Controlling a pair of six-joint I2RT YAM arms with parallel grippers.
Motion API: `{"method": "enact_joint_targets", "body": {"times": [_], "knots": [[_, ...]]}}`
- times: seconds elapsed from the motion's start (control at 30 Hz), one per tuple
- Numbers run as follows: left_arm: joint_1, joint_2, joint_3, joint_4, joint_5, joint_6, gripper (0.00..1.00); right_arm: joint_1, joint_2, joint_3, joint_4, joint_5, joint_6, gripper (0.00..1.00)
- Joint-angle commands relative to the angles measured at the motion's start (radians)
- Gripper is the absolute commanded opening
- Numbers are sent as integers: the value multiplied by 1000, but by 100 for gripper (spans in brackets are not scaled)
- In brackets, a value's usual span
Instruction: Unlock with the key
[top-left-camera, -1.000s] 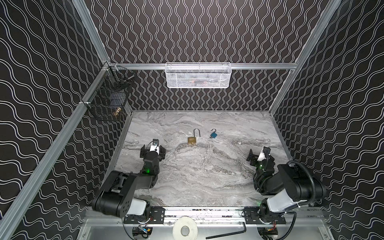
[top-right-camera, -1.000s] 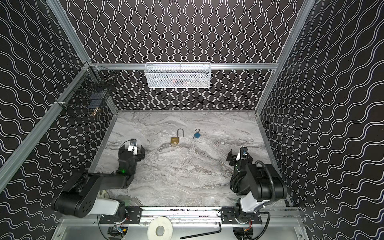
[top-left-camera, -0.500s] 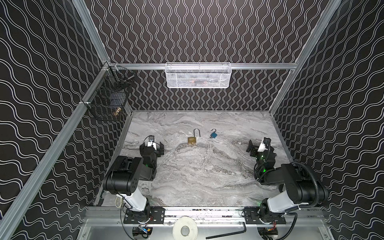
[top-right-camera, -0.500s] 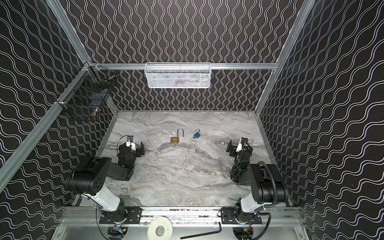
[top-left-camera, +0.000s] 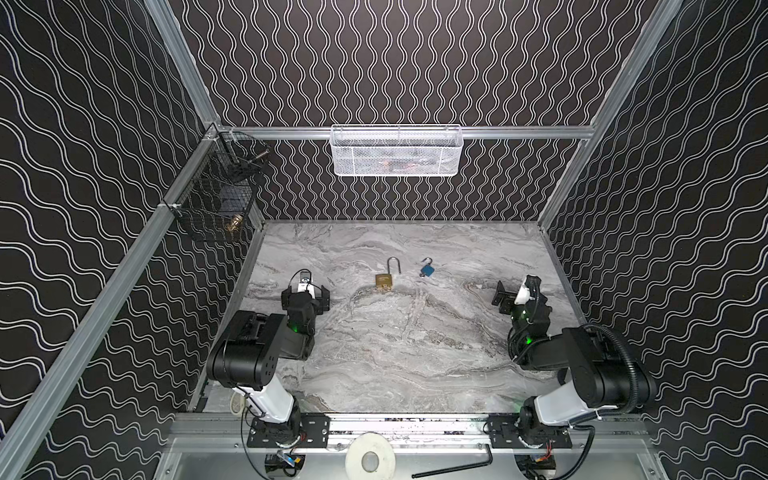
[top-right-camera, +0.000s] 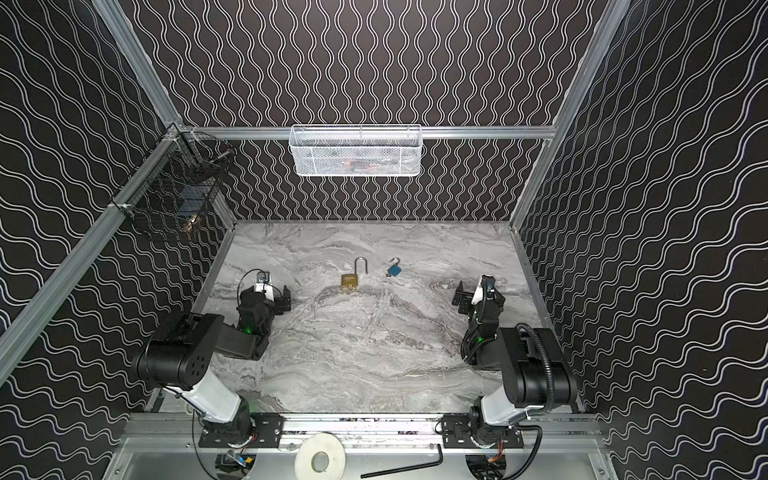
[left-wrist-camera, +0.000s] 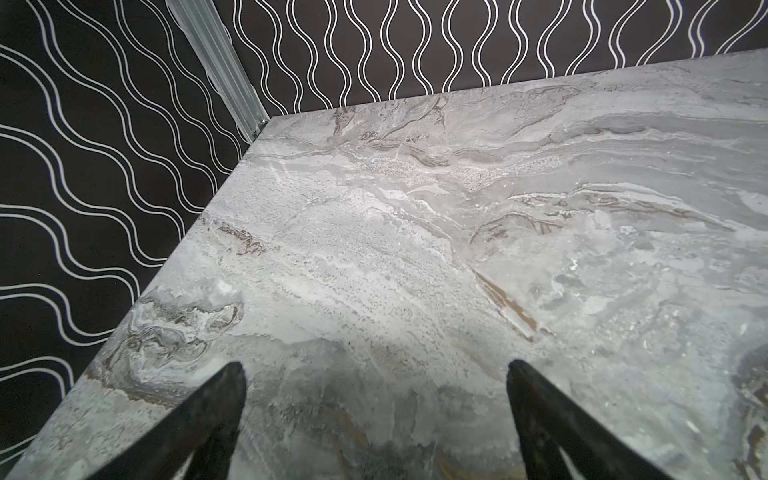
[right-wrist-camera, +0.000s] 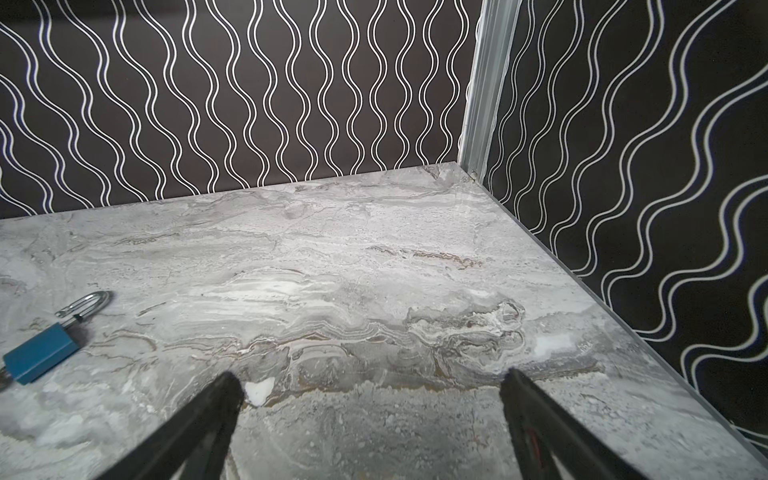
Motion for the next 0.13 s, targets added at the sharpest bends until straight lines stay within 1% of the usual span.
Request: {"method": "enact_joint_targets", "body": {"times": [0.0,0.07,0.1], "knots": [[1,2,4,15,-9,-6,99,-32,-6,25,-45,-79,23,99],[1,1,4,13,-11,-9,99,-24,-15,-3,2,-108,-12,99],[1,2,1,21,-11,-6,99,-11,-12,-21,42,-80,-16,99]]}}
